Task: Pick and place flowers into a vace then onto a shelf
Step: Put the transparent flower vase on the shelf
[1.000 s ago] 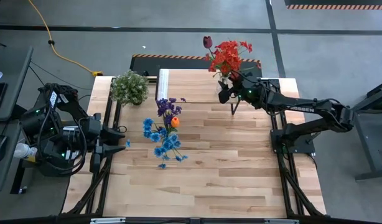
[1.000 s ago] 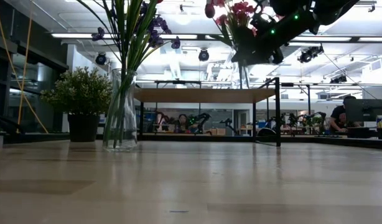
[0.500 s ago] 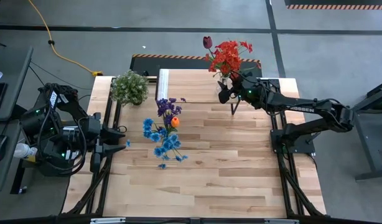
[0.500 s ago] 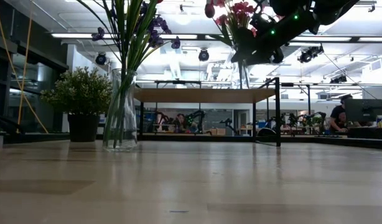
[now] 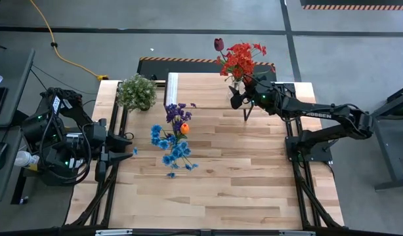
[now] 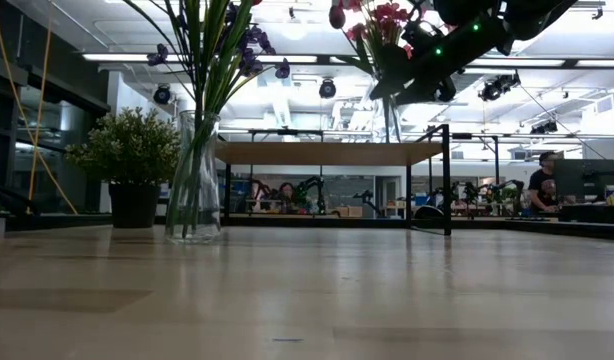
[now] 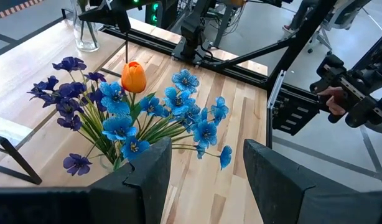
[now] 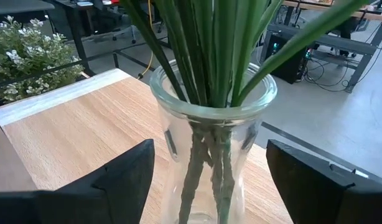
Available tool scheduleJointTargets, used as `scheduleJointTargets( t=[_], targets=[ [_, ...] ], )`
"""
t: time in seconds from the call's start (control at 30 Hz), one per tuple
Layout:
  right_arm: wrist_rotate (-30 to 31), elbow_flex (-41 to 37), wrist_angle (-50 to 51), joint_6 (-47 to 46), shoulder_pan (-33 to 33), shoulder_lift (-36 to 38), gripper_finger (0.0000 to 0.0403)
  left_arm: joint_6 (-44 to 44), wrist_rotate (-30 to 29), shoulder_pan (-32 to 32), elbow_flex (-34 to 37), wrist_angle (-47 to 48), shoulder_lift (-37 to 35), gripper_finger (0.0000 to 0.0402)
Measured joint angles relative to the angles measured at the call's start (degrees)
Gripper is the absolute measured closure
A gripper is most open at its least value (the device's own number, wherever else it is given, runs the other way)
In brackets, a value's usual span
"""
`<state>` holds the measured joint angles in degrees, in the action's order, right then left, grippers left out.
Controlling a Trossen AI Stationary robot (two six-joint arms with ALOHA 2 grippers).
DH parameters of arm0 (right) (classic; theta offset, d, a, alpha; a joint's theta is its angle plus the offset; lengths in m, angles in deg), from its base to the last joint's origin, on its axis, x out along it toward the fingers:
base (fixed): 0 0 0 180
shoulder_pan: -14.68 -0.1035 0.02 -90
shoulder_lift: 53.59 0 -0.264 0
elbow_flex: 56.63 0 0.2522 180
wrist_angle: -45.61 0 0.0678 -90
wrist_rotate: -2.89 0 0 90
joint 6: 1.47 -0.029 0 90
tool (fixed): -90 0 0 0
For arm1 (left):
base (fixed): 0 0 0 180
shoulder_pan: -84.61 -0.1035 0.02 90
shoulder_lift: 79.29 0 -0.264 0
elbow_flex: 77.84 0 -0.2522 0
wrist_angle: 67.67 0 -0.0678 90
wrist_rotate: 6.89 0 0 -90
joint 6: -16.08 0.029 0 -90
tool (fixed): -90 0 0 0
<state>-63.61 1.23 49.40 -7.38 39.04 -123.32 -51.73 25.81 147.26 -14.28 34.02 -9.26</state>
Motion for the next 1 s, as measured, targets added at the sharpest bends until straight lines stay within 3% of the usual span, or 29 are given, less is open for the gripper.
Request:
scheduleJointTargets(
  t=[0.33, 1.0],
  targets=[
    [0.4, 0.0, 1.0, 2.5, 0.0, 3.4, 0.01, 0.0, 0.0, 0.0, 0.0, 0.0, 0.0, 0.0169],
    [-1.7, 0.1, 18.8, 0.4, 0.0, 19.3, 0.01, 0.0, 0.8, 0.0, 0.0, -2.7, 0.0, 0.0169]
  ],
)
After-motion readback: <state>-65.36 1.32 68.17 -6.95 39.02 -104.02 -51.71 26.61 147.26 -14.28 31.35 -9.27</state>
